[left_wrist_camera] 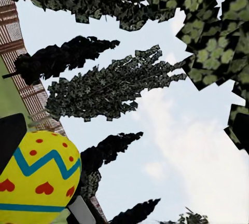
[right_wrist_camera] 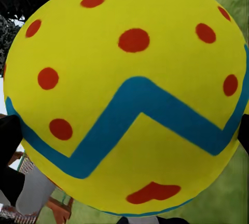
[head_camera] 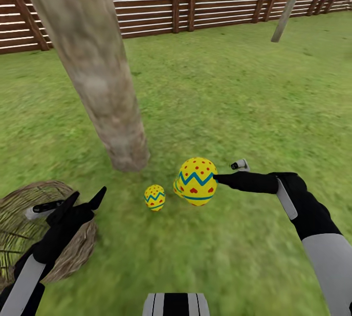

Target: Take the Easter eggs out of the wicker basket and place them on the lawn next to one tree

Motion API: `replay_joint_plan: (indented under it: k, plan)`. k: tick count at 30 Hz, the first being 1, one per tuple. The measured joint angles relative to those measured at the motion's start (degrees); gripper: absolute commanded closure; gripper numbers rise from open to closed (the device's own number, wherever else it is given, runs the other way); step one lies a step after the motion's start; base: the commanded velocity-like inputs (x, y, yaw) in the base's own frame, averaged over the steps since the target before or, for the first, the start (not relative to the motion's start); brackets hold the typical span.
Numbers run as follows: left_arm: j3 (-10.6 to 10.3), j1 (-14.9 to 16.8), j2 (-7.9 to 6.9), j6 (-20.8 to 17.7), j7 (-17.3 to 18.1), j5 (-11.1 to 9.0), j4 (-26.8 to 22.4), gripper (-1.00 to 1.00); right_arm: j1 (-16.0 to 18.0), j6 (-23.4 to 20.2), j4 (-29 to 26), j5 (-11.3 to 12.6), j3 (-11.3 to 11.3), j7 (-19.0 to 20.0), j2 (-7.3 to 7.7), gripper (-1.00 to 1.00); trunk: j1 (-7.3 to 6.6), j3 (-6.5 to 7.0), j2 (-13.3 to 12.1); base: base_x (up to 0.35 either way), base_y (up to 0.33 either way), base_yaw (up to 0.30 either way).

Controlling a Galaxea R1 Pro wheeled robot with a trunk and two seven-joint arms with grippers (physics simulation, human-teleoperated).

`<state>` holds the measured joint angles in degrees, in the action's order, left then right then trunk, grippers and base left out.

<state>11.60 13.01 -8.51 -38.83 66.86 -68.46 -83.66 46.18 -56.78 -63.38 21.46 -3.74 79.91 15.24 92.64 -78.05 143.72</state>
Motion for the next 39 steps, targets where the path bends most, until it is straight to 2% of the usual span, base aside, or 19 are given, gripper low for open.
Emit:
replay_joint_plan:
  k: [3, 6, 20, 24, 28, 32, 36, 39]
  plan:
    - [0.0, 0.0, 0.00, 0.0, 0.0, 0.0, 0.0, -1.00, 0.0, 0.0, 1.0, 0.0, 0.3, 0.0, 0.07, 1.00, 0.00, 0.15, 0.0, 0.000, 0.000, -0.286]
    - [-0.1, 0.0, 0.00, 0.0, 0.0, 0.0, -0.1, -1.00, 0.0, 0.0, 1.4, 0.0, 2.0, 0.2, -0.03, 1.00, 0.00, 0.29, 0.0, 0.000, 0.000, -0.286]
    - [-0.1, 0.0, 0.00, 0.0, 0.0, 0.0, -0.2, -1.00, 0.0, -0.1, 2.0, 0.0, 2.6, 0.2, 0.10, 1.00, 0.00, 0.99, 0.0, 0.000, 0.000, -0.285]
    - [-0.1, 0.0, 0.06, 0.0, 0.0, 0.0, -0.3, -1.00, 0.0, -0.1, 2.0, 0.0, 2.9, 0.1, 0.08, 1.00, 0.00, 1.06, 0.0, 0.000, 0.000, -0.068]
    - [-0.2, 0.0, 1.47, 0.0, -0.2, 0.1, -0.3, -1.00, 0.0, 0.0, 2.0, 0.1, 3.6, 0.1, 0.05, 1.00, 0.00, 1.07, 0.0, 0.012, 0.000, -0.003]
    - [-0.2, 0.1, 1.59, 0.0, -0.2, 0.1, -0.3, -1.00, 0.0, 0.0, 2.0, 0.0, 4.1, -0.2, -0.09, 1.00, -0.03, 1.07, 0.0, 0.259, 0.000, 0.000]
    - [-3.3, 0.4, 1.53, -0.1, -0.5, 0.2, -0.4, -1.00, -0.1, 0.1, 3.0, -0.2, 4.2, -0.5, -0.11, 1.00, -0.03, 1.07, 0.0, 0.338, 0.000, 0.000]
    - [-3.6, 0.4, 1.57, -0.1, -0.5, 0.3, -0.4, -1.00, -0.1, 0.1, 3.2, -0.2, 4.3, -1.0, -0.06, 1.00, -0.03, 1.07, 0.0, 0.342, 0.000, 0.023]
